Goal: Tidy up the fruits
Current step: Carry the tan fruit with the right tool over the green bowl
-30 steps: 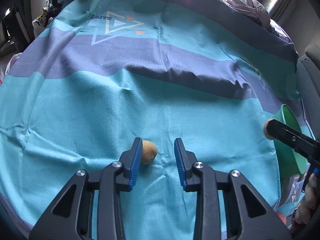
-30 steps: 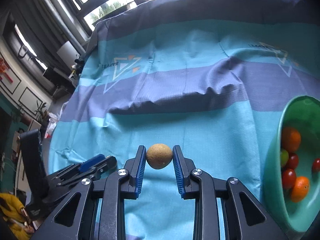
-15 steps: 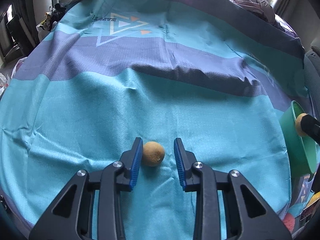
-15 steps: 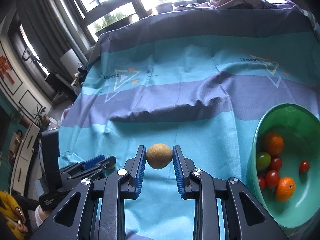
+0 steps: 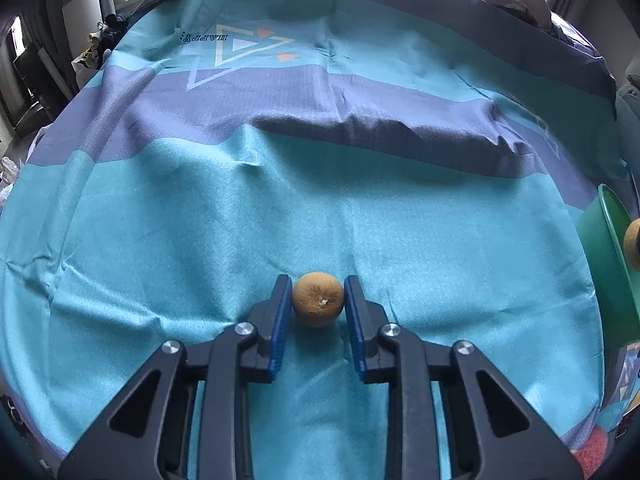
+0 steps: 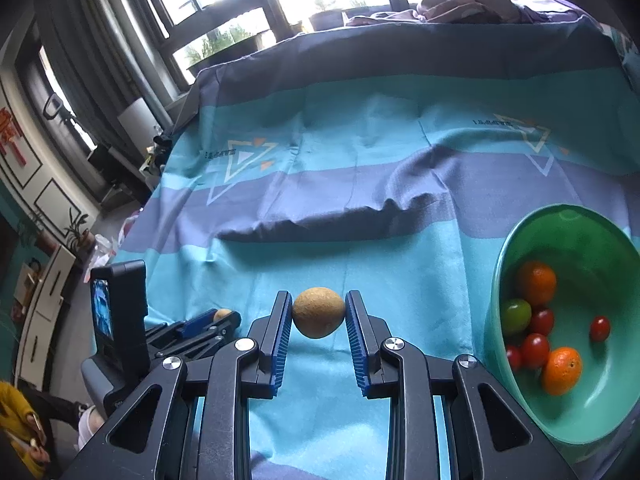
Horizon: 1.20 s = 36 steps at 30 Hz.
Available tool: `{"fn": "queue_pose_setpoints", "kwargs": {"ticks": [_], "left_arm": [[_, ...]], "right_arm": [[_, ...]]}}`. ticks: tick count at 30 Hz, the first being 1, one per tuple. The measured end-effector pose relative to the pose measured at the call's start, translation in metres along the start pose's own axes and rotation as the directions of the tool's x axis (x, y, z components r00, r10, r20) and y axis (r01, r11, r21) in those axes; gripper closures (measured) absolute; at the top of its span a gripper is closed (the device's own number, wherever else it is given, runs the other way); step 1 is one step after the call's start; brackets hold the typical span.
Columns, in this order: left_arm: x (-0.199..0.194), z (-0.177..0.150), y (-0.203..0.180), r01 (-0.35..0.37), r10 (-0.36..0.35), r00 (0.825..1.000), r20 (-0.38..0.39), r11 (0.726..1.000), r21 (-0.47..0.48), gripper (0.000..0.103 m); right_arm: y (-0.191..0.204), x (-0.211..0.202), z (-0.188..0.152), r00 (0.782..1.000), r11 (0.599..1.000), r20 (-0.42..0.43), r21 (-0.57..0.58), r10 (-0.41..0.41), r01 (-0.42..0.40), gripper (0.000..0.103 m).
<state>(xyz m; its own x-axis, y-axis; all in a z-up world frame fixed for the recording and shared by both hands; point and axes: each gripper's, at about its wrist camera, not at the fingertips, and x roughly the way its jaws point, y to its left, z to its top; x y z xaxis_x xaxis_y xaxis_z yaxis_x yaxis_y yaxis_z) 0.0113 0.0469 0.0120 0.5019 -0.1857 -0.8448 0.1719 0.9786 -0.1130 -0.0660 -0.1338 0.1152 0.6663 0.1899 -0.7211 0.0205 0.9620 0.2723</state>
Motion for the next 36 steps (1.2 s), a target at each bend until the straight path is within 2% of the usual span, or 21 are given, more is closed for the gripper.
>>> {"fn": "queue_pose_setpoints", "kwargs": {"ticks": [4,11,18,22,29,33,36], "left_arm": [[-0.005,0.0,-0.005,-0.01,0.01,1.0,0.011,1.0,0.01,0.077],[-0.042,-0.002,-0.028,0.034,-0.039,0.993,0.111,0.998,0.052,0.077],[-0.079,0.002,-0.068,0.075,-0.096,0.976,0.197,0.991,0.111,0.077],[-0.097,0.004,-0.096,0.095,-0.13,0.963,0.237,0.984,0.153,0.077],[-0.115,0.01,-0.156,0.181,-0.24,0.937,0.253,0.955,0.235,0.077],[-0.113,0.011,-0.196,0.242,-0.31,0.926,0.217,0.927,0.287,0.077],[-0.105,0.01,-0.224,0.262,-0.333,0.925,0.186,0.909,0.325,0.077]], "right_arm": [[-0.008,0.0,-0.003,1.0,1.0,-0.005,0.024,0.001,-0.001,0.074],[-0.025,-0.006,-0.001,1.0,0.998,0.016,0.066,-0.007,0.006,0.074],[-0.037,-0.022,0.003,0.999,0.997,0.046,0.08,0.0,-0.004,0.074],[-0.044,-0.038,0.005,0.996,0.997,0.092,0.073,-0.006,-0.001,0.074],[-0.072,-0.074,0.007,0.982,0.994,0.178,0.1,-0.067,0.05,0.074],[-0.096,-0.087,0.006,0.968,0.983,0.201,0.138,-0.15,0.124,0.074],[-0.118,-0.093,0.004,0.954,0.965,0.201,0.184,-0.221,0.185,0.074]]}}
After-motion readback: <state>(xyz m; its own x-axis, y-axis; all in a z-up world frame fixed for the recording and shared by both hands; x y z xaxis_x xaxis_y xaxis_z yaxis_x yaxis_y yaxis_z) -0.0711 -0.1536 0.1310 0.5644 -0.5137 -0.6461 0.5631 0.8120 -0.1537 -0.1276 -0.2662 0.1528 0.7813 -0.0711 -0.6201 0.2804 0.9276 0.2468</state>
